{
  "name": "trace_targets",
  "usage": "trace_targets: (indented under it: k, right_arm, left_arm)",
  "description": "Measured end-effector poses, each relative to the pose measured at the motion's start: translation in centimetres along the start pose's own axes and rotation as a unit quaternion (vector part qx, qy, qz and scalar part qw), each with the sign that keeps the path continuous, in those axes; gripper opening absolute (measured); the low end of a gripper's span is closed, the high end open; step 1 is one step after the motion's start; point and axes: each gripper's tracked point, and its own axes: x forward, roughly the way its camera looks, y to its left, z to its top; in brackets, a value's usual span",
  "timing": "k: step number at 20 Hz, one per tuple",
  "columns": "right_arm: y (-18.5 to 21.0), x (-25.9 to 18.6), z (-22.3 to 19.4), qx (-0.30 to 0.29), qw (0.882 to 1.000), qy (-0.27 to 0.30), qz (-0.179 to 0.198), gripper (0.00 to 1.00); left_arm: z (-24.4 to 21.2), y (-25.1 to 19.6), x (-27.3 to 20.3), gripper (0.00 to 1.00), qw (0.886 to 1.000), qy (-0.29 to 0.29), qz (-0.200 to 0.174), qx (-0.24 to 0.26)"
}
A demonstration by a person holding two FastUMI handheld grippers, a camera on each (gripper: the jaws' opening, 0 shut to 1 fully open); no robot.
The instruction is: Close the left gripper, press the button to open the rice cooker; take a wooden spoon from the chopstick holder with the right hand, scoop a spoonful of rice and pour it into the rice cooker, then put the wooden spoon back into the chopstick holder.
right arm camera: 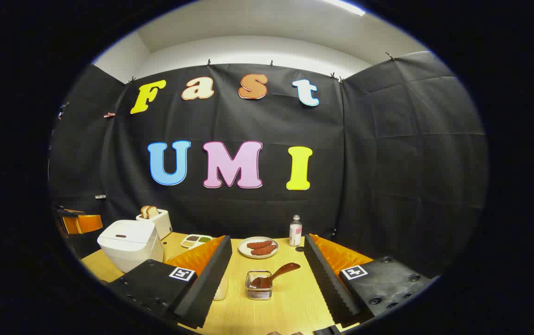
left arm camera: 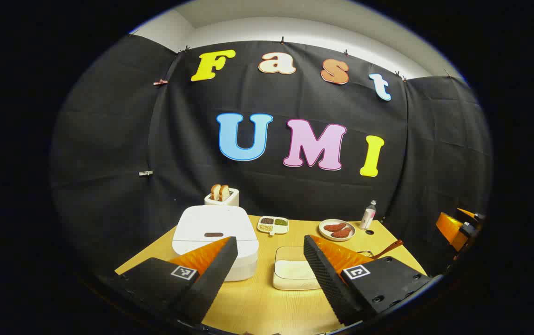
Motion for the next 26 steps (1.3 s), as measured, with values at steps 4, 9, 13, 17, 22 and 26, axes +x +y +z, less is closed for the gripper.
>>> trace_targets:
  k: [4,9,13,17,22,26]
  right_arm:
    - [0.8,0.2,-0.4,-0.007,1.000,0.008,0.010,0.98]
    - [2.0,0.4,-1.1,-0.013,0.999,0.019,0.025,0.98]
    - [3.0,0.7,-1.2,-0.012,0.999,0.028,0.036,0.98]
    - [3.7,0.8,-0.7,-0.012,0.999,0.022,0.046,0.98]
    - [4.0,0.7,-0.3,-0.021,0.998,0.016,0.048,0.98]
    - [3.3,0.5,-0.2,-0.026,0.999,0.016,0.039,0.98]
  left_arm:
    - [-0.5,0.4,0.3,0.98,1.000,0.002,0.004,0.000]
    - [-0.4,1.3,0.6,0.98,1.000,0.003,0.018,-0.007]
    - [0.2,2.0,0.5,0.98,1.000,-0.011,0.025,0.012]
    - [1.5,2.4,0.6,0.98,0.999,-0.032,0.023,0.025]
    - [2.0,2.8,1.0,0.98,0.999,-0.041,0.015,0.033]
    - [2.8,3.9,1.7,0.98,0.998,-0.046,0.022,0.039]
